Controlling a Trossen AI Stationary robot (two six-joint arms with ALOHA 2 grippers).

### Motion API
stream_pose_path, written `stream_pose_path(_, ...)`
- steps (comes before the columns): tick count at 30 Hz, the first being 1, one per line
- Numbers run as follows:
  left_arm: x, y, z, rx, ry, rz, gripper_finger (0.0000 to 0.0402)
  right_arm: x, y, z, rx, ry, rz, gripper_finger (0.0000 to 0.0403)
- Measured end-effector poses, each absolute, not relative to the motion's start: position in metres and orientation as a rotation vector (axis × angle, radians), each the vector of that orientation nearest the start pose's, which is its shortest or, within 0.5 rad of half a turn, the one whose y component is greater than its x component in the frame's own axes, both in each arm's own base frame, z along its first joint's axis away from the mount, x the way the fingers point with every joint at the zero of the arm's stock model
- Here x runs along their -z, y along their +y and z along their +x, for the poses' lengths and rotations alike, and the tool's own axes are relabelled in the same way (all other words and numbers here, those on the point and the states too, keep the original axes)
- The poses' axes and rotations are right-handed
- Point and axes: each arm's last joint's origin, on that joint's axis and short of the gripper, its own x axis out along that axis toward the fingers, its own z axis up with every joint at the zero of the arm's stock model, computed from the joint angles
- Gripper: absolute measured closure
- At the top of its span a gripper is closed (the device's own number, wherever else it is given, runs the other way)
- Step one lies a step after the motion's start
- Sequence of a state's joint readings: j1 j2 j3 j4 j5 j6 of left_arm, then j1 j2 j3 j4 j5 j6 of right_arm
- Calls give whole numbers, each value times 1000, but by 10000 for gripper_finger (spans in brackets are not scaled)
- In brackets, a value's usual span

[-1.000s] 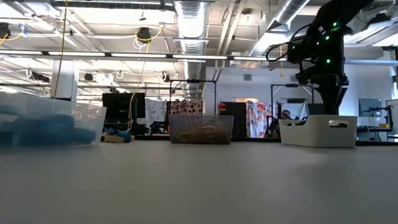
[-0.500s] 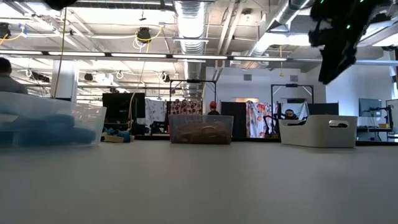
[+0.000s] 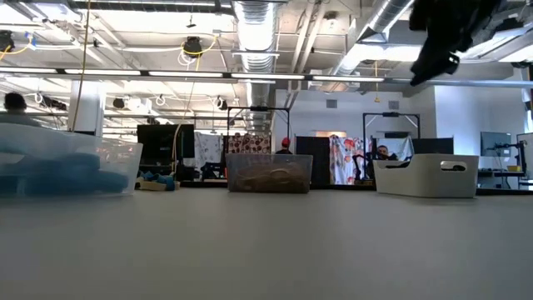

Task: Sort rubber bands into baskets
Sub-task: Put the black rubber band into the white bin

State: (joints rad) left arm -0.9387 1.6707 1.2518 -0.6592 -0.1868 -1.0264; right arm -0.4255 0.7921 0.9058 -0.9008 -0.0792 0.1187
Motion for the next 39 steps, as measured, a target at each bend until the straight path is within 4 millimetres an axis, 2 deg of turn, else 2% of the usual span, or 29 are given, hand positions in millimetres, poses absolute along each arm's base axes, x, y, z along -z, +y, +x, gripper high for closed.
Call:
stream_pose_path(5, -233, -279, 181, 89, 1203, -300, 221, -319, -42, 141, 260, 646, 256, 140)
stream_pose_path(9, -218, -286, 170, 42, 1255, -245, 221, -323, -31, 152, 178, 592, 239, 140)
stream_pose_path(17, -189, -290, 171, -10, 1363, -140, 221, -316, -13, 179, 80, 610, 191, 140)
stream_pose_path(27, -177, -287, 170, -82, 1395, -57, 221, -295, 2, 218, 3, 683, 157, 140)
stream_pose_path(35, -155, -289, 175, -65, 1452, 9, 222, -274, 16, 243, -53, 744, 115, 140)
stream_pose_path(39, -153, -286, 176, -83, 1461, 12, 246, -266, 26, 253, -88, 754, 96, 140)
